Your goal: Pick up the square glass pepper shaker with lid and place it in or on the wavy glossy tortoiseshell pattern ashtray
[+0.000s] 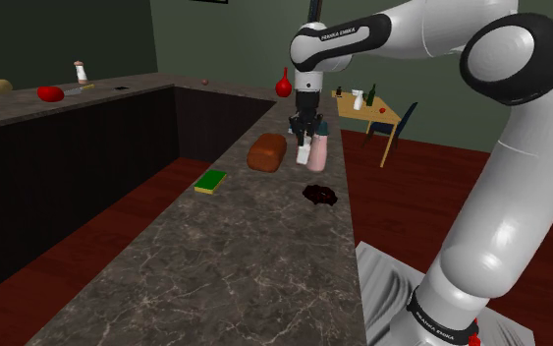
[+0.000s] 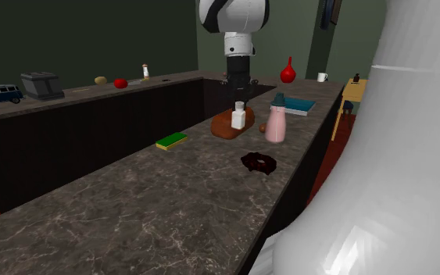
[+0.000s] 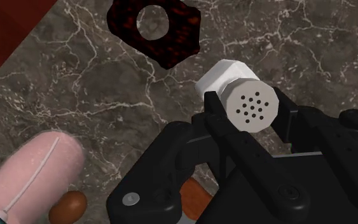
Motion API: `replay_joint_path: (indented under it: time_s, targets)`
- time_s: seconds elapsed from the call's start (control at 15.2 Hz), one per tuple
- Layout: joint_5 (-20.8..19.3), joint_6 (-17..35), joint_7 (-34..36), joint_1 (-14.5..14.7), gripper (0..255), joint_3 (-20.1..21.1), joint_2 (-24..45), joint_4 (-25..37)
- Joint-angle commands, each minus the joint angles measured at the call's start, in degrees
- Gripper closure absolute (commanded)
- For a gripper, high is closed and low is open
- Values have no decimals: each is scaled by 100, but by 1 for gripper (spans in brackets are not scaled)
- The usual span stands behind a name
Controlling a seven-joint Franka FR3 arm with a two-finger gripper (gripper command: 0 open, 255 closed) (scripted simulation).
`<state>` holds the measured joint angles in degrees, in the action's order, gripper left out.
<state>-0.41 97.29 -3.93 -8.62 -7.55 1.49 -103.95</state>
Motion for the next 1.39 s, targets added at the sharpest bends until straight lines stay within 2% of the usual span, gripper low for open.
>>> replay_joint_path:
  time_s: [0.0,0.26,1.32]
  targets:
    - [-66,26,-184,-99,255,-97,-298,-318]
    - [-246,6,-598,-327,255,-336,-878,-859]
    - [-222,1228,-601,-338,255,-368,-632,-1838]
